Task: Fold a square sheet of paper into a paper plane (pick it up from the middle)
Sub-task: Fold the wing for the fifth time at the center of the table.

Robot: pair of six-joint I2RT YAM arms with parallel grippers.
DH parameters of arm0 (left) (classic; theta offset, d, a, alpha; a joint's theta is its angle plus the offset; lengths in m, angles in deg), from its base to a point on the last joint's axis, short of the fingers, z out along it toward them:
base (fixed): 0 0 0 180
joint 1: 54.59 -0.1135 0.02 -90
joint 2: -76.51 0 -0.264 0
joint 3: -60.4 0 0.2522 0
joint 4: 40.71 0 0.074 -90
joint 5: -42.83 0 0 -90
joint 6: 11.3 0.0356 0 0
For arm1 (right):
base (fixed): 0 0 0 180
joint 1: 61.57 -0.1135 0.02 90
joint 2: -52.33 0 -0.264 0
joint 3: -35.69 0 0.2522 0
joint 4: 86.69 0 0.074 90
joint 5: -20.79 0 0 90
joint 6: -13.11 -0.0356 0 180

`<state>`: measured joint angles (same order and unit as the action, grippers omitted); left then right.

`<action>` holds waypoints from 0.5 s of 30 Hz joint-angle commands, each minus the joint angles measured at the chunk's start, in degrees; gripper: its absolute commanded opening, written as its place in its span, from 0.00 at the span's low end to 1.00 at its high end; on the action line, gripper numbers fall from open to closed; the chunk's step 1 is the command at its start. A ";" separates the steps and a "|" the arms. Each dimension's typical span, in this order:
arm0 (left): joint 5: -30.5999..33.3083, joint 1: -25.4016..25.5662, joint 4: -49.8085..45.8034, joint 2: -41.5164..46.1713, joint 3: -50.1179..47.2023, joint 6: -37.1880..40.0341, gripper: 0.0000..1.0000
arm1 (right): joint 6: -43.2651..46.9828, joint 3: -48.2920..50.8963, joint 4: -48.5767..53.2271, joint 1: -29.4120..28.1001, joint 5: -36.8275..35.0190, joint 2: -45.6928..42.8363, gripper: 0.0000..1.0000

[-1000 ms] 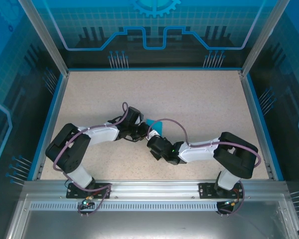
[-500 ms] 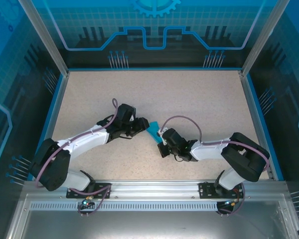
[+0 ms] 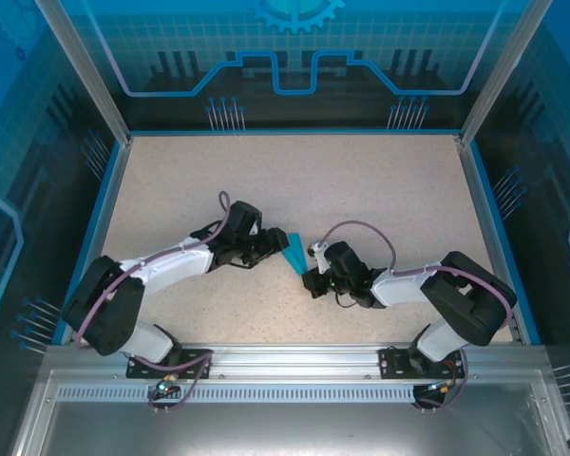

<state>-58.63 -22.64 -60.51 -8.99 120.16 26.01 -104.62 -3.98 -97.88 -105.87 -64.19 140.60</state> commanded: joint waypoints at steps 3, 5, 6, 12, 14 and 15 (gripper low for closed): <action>-2.95 0.14 -5.19 -5.63 6.27 -2.11 0.69 | -0.29 0.77 -1.87 0.59 0.79 -0.38 0.07; -3.27 0.14 -5.64 -7.02 7.10 -3.17 0.70 | 0.03 0.73 -1.78 0.42 0.76 -0.21 0.07; -3.67 0.14 -5.56 -7.59 7.55 -3.81 0.71 | 0.32 0.53 -1.60 0.31 0.57 -0.08 0.08; -5.72 0.14 -11.15 -12.18 13.00 -3.85 0.67 | 1.33 0.18 -0.88 -0.27 -0.09 0.24 0.09; -6.20 0.13 -12.68 -13.55 13.85 -3.91 0.64 | 1.54 -0.05 -0.50 -0.43 -0.36 0.31 0.09; -6.27 0.14 -13.33 -14.11 14.25 -4.34 0.60 | 1.60 -0.15 -0.51 -0.52 -0.61 0.44 0.09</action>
<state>-62.55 -22.64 -68.44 -21.42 132.62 22.86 -104.09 -3.98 -98.25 -105.93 -64.26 140.62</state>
